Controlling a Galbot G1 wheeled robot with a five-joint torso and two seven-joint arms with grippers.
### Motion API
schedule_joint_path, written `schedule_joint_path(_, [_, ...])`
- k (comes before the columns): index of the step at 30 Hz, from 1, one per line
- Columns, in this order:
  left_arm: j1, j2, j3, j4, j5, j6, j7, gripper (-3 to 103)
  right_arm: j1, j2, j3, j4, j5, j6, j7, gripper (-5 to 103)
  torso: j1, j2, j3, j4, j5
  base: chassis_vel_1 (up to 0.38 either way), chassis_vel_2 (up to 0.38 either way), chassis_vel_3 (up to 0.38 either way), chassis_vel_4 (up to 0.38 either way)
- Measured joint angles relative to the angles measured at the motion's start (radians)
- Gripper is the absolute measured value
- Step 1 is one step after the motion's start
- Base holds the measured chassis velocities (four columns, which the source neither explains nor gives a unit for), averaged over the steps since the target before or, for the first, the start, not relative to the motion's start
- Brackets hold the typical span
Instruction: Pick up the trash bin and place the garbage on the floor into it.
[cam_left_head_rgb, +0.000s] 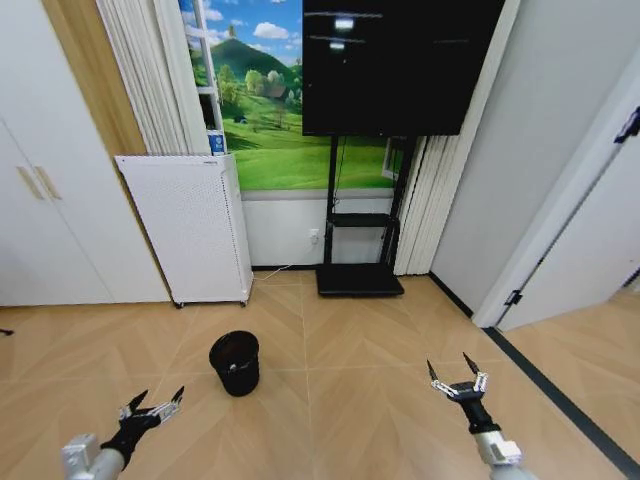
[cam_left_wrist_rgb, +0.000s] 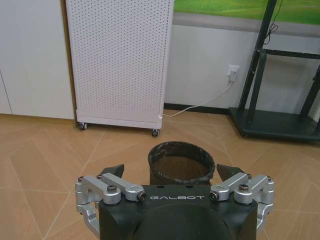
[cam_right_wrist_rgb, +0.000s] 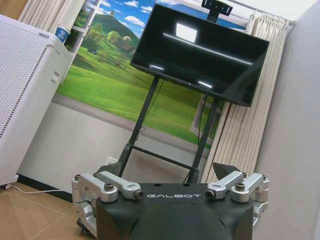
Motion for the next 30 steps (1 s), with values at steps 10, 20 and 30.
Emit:
schedule_joint_path(10, [-0.004, -0.015, 0.017, 0.008, 0.015, -0.002, 0.004, 100, 0.000, 0.011, -0.005, -0.002, -0.015, 0.000, 0.008, 100, -0.001, -0.001, -0.001, 0.0001, -0.0012, 0.340, -0.344, -0.337, 0.339])
schedule_joint_path(20, [-0.007, -0.025, 0.027, 0.019, 0.027, -0.008, 0.019, 100, 0.000, 0.018, -0.012, -0.008, -0.024, -0.005, -0.007, 100, -0.001, -0.002, -0.001, -0.0004, -0.0003, 0.000, -0.079, -0.018, 0.067])
schedule_joint_path(30, [-0.014, -0.032, 0.042, 0.026, 0.034, -0.014, 0.021, 100, 0.006, 0.031, -0.023, -0.016, -0.028, 0.000, -0.005, 100, 0.000, -0.003, -0.001, 0.0000, -0.0004, -0.163, -0.115, 0.174, 0.121])
